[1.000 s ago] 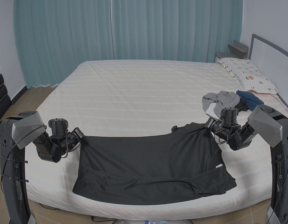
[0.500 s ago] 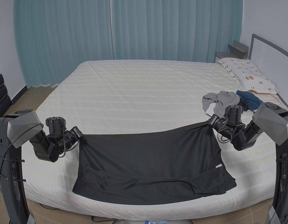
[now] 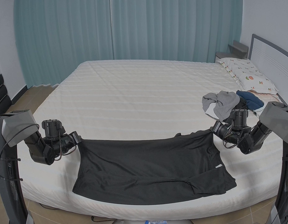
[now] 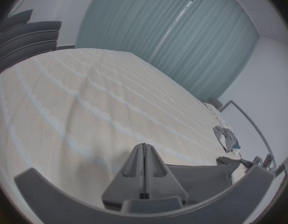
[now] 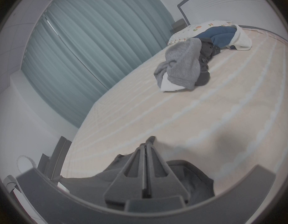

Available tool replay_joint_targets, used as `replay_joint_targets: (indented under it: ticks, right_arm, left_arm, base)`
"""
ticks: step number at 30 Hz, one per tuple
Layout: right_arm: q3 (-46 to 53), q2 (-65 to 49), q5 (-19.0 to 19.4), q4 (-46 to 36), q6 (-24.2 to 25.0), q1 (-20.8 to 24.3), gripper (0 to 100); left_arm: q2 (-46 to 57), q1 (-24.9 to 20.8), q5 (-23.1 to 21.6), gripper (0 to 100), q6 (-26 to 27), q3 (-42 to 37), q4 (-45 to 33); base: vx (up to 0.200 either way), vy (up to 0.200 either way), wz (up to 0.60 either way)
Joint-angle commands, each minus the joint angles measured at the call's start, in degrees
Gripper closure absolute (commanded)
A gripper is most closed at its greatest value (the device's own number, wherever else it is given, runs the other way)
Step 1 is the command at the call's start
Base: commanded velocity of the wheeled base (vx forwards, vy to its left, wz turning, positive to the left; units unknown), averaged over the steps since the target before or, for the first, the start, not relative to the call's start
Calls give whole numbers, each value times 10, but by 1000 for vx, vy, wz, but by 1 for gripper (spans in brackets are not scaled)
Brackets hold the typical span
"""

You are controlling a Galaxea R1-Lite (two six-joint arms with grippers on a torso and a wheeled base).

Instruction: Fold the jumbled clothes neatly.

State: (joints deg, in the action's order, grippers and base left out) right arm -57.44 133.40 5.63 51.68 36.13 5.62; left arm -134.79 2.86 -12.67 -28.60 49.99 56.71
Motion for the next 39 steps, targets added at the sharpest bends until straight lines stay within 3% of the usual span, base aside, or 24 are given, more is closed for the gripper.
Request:
replay_joint_targets:
  ticks: [1, 7, 11, 15, 18, 28, 38, 39]
  right_arm:
    - [38, -42, 11, -29, -14, -9, 100]
    - [103, -78, 42, -45, -26, -18, 100]
    - [153, -92, 55, -52, -63, -25, 100]
    - [177, -92, 56, -52, -86, -29, 100]
    - [215, -93, 57, -48, -116, -30, 100]
    - [274, -89, 58, -46, -162, -32, 100]
    - [285, -75, 57, -45, -175, -32, 100]
    - [284, -72, 57, -44, -174, -32, 100]
  left_arm:
    - [32, 12, -28, 100, 48, -43, 0]
    - [42, 15, -55, 100, 126, -85, 1]
    - [59, 29, -92, 100, 187, -121, -1]
    - [59, 36, -99, 100, 231, -135, -2]
    - [53, 43, -101, 100, 298, -157, -5]
    - [39, 44, -104, 100, 377, -189, -6]
    - [23, 43, -104, 100, 398, -204, -6]
    - [23, 43, -104, 0, 398, -205, -6]
  base:
    - [0, 0, 0]
    - [0, 0, 0]
    - [0, 0, 0]
    - [0, 0, 0]
    - [0, 0, 0]
    - [0, 0, 0]
    - [0, 0, 0]
    - [0, 0, 0]
